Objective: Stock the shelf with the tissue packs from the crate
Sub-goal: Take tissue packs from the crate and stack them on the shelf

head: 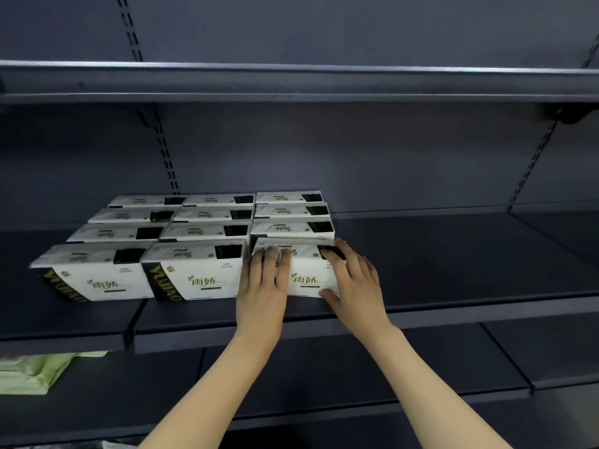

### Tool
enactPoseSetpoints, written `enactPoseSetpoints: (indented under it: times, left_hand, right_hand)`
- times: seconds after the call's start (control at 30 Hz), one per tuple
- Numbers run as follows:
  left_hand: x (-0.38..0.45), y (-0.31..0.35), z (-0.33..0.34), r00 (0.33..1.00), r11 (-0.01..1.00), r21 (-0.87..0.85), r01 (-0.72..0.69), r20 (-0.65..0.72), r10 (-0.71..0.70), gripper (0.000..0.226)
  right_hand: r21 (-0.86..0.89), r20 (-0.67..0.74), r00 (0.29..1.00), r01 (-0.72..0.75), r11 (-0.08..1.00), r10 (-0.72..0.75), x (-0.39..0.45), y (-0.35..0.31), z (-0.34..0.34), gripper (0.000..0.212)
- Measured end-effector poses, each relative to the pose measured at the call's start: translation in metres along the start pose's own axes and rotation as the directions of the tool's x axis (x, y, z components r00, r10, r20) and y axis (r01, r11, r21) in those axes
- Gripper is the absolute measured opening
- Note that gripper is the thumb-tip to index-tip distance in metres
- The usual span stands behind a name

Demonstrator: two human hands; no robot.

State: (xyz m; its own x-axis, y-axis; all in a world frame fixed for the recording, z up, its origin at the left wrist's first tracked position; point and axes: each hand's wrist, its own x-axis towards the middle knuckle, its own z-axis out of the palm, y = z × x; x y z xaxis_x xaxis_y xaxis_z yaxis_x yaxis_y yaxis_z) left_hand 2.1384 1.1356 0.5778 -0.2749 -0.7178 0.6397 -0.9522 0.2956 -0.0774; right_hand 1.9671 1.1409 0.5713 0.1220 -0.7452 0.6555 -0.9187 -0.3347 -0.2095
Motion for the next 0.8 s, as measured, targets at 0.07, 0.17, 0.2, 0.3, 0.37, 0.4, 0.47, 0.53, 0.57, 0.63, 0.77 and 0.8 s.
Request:
enactPoseSetpoints:
  times: [0.07,0.17,0.2,0.3,0.37,0.4,0.47,0.53,0.57,0.63,0.77,0.8]
  left_hand:
    - [0.002,-0.001,0.002,1.000,1.000,-0.006,0.018,0.001,-0.018,0.092]
    - [0.004,-0.002,0.005,0.999,0.999,-0.007,0.032,-0.022,-0.032,0.092]
    - [0.004,-0.001,0.005,0.999,0.999,-0.005,0.032,-0.032,-0.032,0.091]
    - [0.005,0.000,0.007,0.997,0.999,0.003,0.037,-0.063,-0.037,0.085]
    - [0.006,0.001,0.009,0.996,0.999,0.018,0.046,-0.072,-0.045,0.083]
    - [0.006,0.001,0.010,0.996,0.998,0.027,0.050,-0.075,-0.048,0.083]
    - [0.007,0.002,0.012,0.995,0.998,0.038,0.060,-0.078,-0.057,0.083]
    - [0.007,0.003,0.012,0.995,0.997,0.044,0.067,-0.080,-0.063,0.078]
    - [0.007,0.004,0.012,0.995,0.997,0.046,0.068,-0.081,-0.065,0.075]
    - [0.006,0.006,0.011,0.995,0.996,0.049,0.070,-0.073,-0.066,0.073]
    - [0.004,0.009,0.007,0.996,0.995,0.036,0.090,-0.026,-0.089,0.082]
    - [0.004,0.009,0.005,0.995,0.995,0.021,0.098,-0.009,-0.098,0.087]
  right_hand:
    - [0.002,-0.010,1.000,0.013,1.000,-0.013,0.005,0.001,0.004,0.088]
    - [-0.006,-0.016,0.999,0.037,0.999,-0.037,0.010,0.004,0.009,0.087]
    - [-0.012,-0.014,0.999,0.046,0.999,-0.046,0.012,0.006,0.010,0.086]
    - [-0.014,-0.007,0.998,0.057,0.998,-0.057,0.015,0.010,0.014,0.085]
    - [-0.003,-0.001,0.998,0.061,0.998,-0.061,0.017,0.012,0.015,0.084]
    - [0.002,0.004,0.998,0.067,0.998,-0.067,0.018,0.013,0.016,0.083]
    - [0.012,0.013,0.997,0.080,0.997,-0.080,0.018,0.015,0.016,0.083]
    - [0.024,0.021,0.996,0.080,0.996,-0.081,0.019,0.016,0.016,0.082]
    - [0.028,0.023,0.997,0.077,0.997,-0.078,0.018,0.016,0.016,0.082]
    - [0.030,0.020,0.998,0.064,0.997,-0.065,0.018,0.014,0.015,0.082]
    - [-0.044,-0.005,1.000,0.001,0.999,-0.002,0.012,0.005,0.012,0.087]
    - [-0.066,-0.019,1.000,-0.019,0.998,0.018,0.010,0.002,0.012,0.088]
